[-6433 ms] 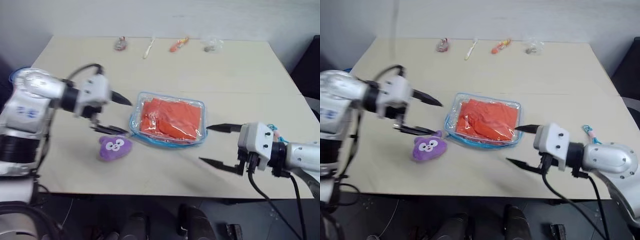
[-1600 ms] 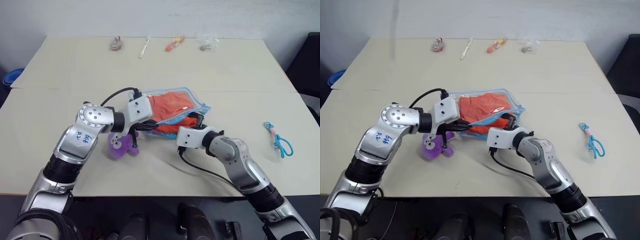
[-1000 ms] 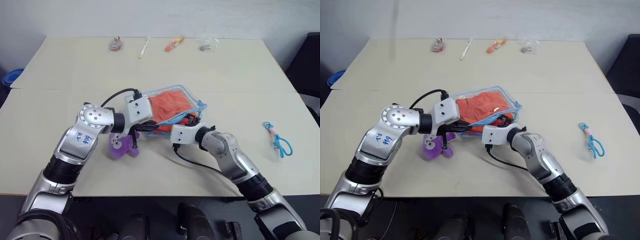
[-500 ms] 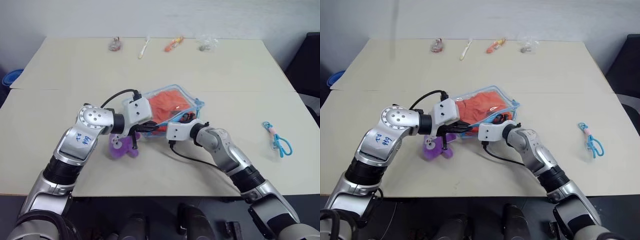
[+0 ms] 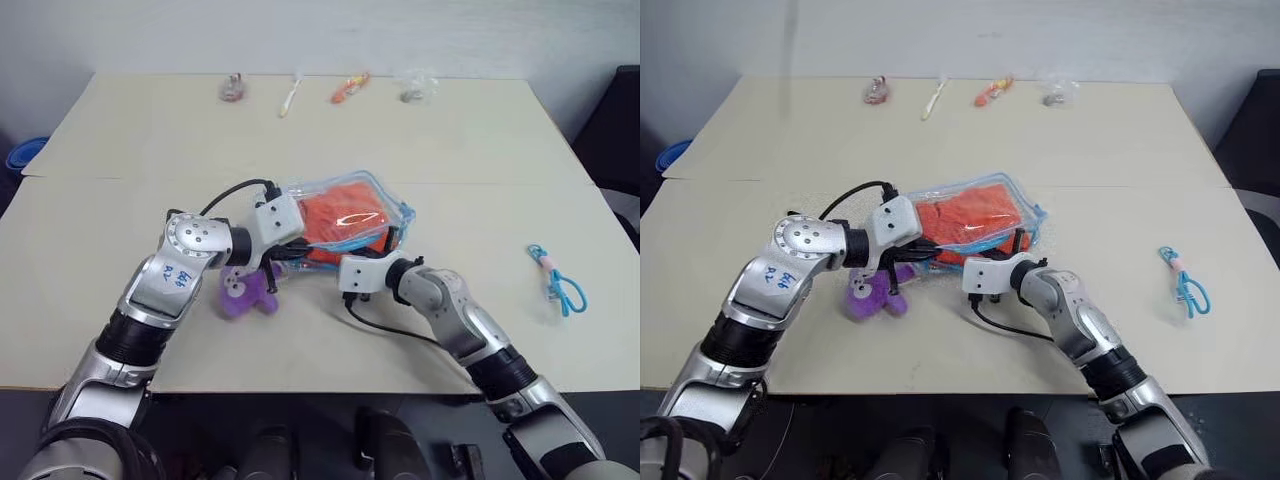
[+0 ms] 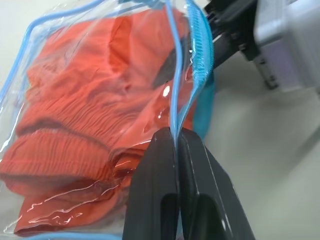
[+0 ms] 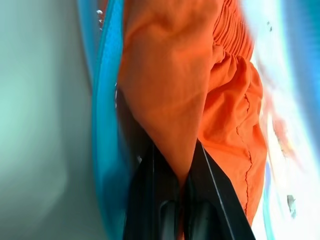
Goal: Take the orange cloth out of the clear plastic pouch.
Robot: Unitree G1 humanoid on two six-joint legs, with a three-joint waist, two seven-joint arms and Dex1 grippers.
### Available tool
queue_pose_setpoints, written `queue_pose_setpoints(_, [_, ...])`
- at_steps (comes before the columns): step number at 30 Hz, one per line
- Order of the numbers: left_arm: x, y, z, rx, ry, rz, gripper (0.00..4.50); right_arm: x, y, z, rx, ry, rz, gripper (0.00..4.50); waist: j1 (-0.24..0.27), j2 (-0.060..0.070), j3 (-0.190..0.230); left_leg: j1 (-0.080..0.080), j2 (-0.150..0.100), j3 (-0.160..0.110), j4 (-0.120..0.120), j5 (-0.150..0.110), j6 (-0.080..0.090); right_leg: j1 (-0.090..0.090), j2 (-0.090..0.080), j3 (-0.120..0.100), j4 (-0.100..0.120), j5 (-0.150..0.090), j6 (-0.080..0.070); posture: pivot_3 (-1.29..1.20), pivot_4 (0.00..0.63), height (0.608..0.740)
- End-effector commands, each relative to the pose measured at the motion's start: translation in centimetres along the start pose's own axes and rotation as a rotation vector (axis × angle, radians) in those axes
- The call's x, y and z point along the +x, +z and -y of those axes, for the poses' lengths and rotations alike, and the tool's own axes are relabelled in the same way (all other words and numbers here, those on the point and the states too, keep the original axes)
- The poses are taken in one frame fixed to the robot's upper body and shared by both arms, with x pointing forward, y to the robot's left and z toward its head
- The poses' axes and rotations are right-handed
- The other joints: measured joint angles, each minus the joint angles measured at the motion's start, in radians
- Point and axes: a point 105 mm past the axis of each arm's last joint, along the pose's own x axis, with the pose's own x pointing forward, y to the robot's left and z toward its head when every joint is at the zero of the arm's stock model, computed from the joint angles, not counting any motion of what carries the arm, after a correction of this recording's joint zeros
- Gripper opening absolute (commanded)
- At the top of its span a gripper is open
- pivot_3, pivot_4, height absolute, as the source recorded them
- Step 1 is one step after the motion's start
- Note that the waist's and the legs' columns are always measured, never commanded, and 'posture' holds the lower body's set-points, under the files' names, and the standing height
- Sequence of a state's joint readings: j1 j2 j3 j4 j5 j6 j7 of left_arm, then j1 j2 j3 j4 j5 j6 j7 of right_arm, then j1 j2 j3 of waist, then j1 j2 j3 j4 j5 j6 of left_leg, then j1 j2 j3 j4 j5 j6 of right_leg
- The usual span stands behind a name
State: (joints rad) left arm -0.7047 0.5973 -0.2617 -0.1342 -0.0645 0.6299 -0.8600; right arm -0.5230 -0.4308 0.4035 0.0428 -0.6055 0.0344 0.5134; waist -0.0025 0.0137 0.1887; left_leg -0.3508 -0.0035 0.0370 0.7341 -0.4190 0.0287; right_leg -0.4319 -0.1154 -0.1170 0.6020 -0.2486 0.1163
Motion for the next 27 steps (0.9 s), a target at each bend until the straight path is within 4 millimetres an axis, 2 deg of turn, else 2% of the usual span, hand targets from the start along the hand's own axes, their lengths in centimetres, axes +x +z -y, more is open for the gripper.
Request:
queue_pose_setpoints(1, [0.2,0.8,-1.1,0.058,0.061,-0.002,0.00,-1.2,1.2,1.0,0.008,-0.036,0.038,0.03,0.002,0.000,0.000,0.000,0.000,0.000,0.000,0.000,0.000,0.000,0.000,0.000,0.000,0.000,0.000,0.00,0.150,0.740])
queue_pose_setpoints(13, [1.4,0.7,-2.1,0.046,0.101,-0.004,0.00,-5.5,3.9,1.1,-0.007,-0.026,0.121,0.03,0.003,0.000,0.000,0.000,0.000,0.000,0.000,0.000,0.000,0.000,0.000,0.000,0.000,0.000,0.000,0.00,0.150,0.740])
queue_pose_setpoints(17, [1.4,0.5,-2.2,0.055,0.102,-0.008,0.00,-7.2,3.6,1.8,-0.044,-0.050,0.098,0.03,0.004,0.000,0.000,0.000,-0.001,0.000,0.000,0.000,0.000,0.000,0.000,0.000,0.000,0.000,0.000,0.00,0.150,0.740])
queue_pose_setpoints(23, [1.4,-0.1,-2.4,0.063,0.107,-0.022,0.00,-10.9,3.0,3.5,-0.087,-0.076,0.055,0.03,0.007,0.000,0.000,0.000,-0.001,0.000,0.000,0.000,0.000,0.000,0.000,0.000,-0.001,0.000,0.000,0.00,0.150,0.740])
queue_pose_setpoints(27, [1.4,-0.4,-2.5,0.061,0.108,-0.022,0.00,-13.2,1.9,4.9,-0.136,-0.088,-0.020,0.03,0.011,0.000,0.000,0.000,-0.001,0.001,0.000,0.000,0.000,0.000,0.000,0.000,-0.001,0.000,0.000,0.00,0.150,0.740])
